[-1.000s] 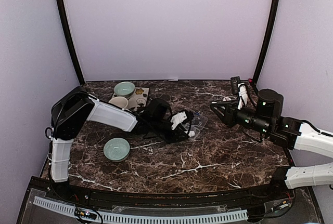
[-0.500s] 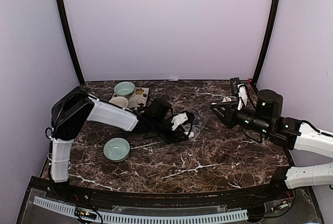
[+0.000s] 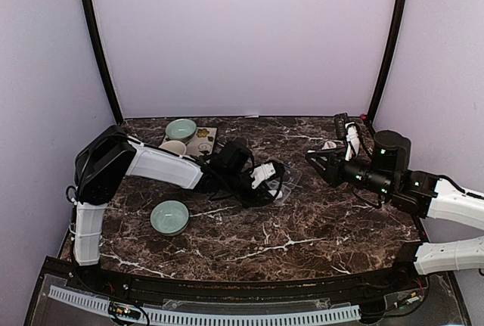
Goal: Sort the pills into containers
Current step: Pour the pill into the compartment of the pill container.
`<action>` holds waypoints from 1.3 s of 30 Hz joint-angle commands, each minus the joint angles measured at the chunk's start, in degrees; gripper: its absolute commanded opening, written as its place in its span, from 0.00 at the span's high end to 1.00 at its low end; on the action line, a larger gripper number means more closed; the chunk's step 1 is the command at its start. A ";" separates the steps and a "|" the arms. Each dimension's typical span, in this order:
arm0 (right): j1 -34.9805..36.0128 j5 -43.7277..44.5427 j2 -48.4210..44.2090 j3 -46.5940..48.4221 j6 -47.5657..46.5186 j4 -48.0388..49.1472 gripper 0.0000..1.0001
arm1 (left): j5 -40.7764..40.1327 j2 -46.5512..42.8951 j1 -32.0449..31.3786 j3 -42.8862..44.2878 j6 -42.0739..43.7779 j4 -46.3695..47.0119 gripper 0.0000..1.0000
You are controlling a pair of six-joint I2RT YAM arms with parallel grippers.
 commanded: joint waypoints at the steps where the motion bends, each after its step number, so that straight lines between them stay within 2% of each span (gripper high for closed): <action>1: -0.12 -0.02 -0.57 -0.67 0.50 1.13 0.87 | -1.33 0.24 -0.59 2.16 1.43 -2.53 1.00; 10: -0.09 -0.01 -0.64 -0.59 0.52 0.87 0.87 | -4.32 0.23 -1.29 3.66 2.46 -4.95 1.00; 22: -0.05 -0.11 -0.78 -0.59 0.51 0.83 0.87 | -3.98 0.15 -1.38 3.39 2.03 -4.62 1.00; 30: -0.10 0.06 -1.12 -0.65 0.69 0.61 0.88 | -1.37 -0.47 -1.38 1.43 0.29 -1.08 1.00; 39: -0.04 -0.86 -1.25 -0.77 1.15 0.95 0.88 | 6.12 -5.07 0.52 -7.07 -5.26 11.21 1.00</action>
